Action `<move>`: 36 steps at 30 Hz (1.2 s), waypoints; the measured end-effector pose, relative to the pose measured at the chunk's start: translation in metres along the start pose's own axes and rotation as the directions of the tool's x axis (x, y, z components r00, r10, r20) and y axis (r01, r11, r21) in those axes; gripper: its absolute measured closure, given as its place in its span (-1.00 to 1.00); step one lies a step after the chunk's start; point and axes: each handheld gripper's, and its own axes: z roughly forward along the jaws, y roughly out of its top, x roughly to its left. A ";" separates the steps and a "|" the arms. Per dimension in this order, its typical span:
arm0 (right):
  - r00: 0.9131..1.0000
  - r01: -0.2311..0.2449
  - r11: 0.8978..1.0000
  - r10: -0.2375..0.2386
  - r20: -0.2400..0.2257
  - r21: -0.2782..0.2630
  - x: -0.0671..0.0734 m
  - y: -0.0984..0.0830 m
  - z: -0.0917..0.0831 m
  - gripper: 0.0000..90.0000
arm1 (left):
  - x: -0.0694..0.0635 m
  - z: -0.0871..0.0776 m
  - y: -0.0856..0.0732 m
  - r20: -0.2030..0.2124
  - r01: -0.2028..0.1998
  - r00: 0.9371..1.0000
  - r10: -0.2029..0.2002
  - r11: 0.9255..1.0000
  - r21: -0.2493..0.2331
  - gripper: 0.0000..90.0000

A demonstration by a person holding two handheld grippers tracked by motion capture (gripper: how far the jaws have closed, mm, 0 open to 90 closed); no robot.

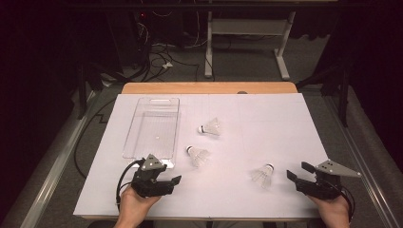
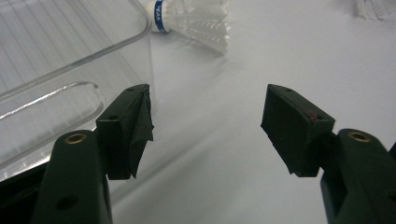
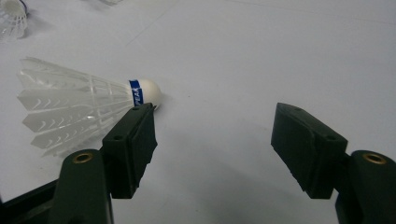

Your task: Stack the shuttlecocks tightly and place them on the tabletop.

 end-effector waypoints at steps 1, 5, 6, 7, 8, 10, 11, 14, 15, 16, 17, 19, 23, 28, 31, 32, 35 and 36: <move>1.000 0.000 1.000 0.000 0.000 0.001 0.000 0.000 0.000 -0.31 | 0.001 0.000 -0.002 0.003 0.008 1.000 -0.008 1.000 -0.004 -0.24; 1.000 0.000 1.000 0.000 0.002 0.003 0.000 0.000 0.000 -0.31 | 0.004 -0.003 -0.006 -0.007 0.017 1.000 -0.017 1.000 -0.015 -0.24; 1.000 0.000 1.000 0.000 0.003 0.004 0.001 0.000 0.000 -0.31 | 0.005 -0.004 -0.007 -0.010 0.025 1.000 -0.025 0.999 -0.021 -0.24; 1.000 0.000 1.000 0.000 0.004 0.004 0.001 0.000 0.000 -0.31 | 0.006 -0.006 -0.008 -0.015 0.027 0.999 -0.028 0.999 -0.025 -0.25; 1.000 0.000 1.000 0.000 0.005 0.004 0.001 0.000 0.000 -0.31 | 0.008 -0.008 -0.011 -0.021 0.035 0.999 -0.036 0.999 -0.033 -0.25; 1.000 0.001 1.000 -0.001 0.006 0.005 0.001 0.000 0.000 -0.31 | 0.010 -0.010 -0.013 -0.028 0.047 0.998 -0.048 0.998 -0.041 -0.25; 1.000 0.000 1.000 0.000 0.006 0.005 0.001 0.000 0.000 -0.31 | 0.011 -0.011 -0.015 -0.033 0.051 0.998 -0.052 0.998 -0.045 -0.25; 1.000 0.001 1.000 -0.001 0.007 0.005 0.001 0.000 0.000 -0.31 | 0.013 -0.014 -0.019 -0.043 0.061 0.997 -0.064 0.997 -0.055 -0.25; 1.000 0.002 1.000 -0.002 0.008 0.005 0.001 0.000 0.000 -0.31 | 0.014 -0.014 -0.020 -0.046 0.066 0.997 -0.068 0.996 -0.059 -0.25; 1.000 0.002 1.000 -0.002 0.008 0.005 0.001 0.000 0.000 -0.31 | 0.014 -0.014 -0.020 -0.046 0.066 0.997 -0.068 0.996 -0.059 -0.25; 1.000 0.002 1.000 -0.002 0.008 0.004 0.001 0.000 0.000 -0.31 | 0.016 -0.016 -0.021 -0.049 0.072 0.996 -0.075 0.995 -0.062 -0.26; 1.000 0.001 1.000 -0.002 0.009 0.005 0.001 0.000 0.000 -0.31 | 0.018 -0.016 -0.023 -0.055 0.079 0.995 -0.083 0.995 -0.069 -0.26; 1.000 0.004 1.000 -0.004 0.010 0.007 0.001 0.000 0.000 -0.31 | 0.020 -0.016 -0.025 -0.065 0.081 0.994 -0.086 0.994 -0.075 -0.27; 1.000 0.005 1.000 -0.005 0.011 0.008 0.001 0.000 0.000 -0.31 | 0.024 -0.018 -0.028 -0.081 0.093 0.992 -0.101 0.992 -0.088 -0.27; 1.000 0.006 1.000 -0.006 0.012 0.008 0.001 0.000 0.001 -0.31 | 0.027 -0.019 -0.030 -0.087 0.105 0.990 -0.114 0.990 -0.097 -0.27; 1.000 0.008 1.000 -0.008 0.012 0.008 0.001 0.000 0.000 -0.31 | 0.028 -0.020 -0.031 -0.091 0.109 0.989 -0.119 0.989 -0.101 -0.26; 1.000 0.009 1.000 -0.009 0.014 0.008 0.001 0.000 0.000 -0.31 | 0.032 -0.021 -0.033 -0.096 0.122 0.986 -0.133 0.986 -0.114 -0.26; 1.000 0.009 1.000 -0.009 0.014 0.008 0.001 0.000 0.000 -0.31 | 0.033 -0.022 -0.034 -0.097 0.126 0.986 -0.138 0.985 -0.119 -0.27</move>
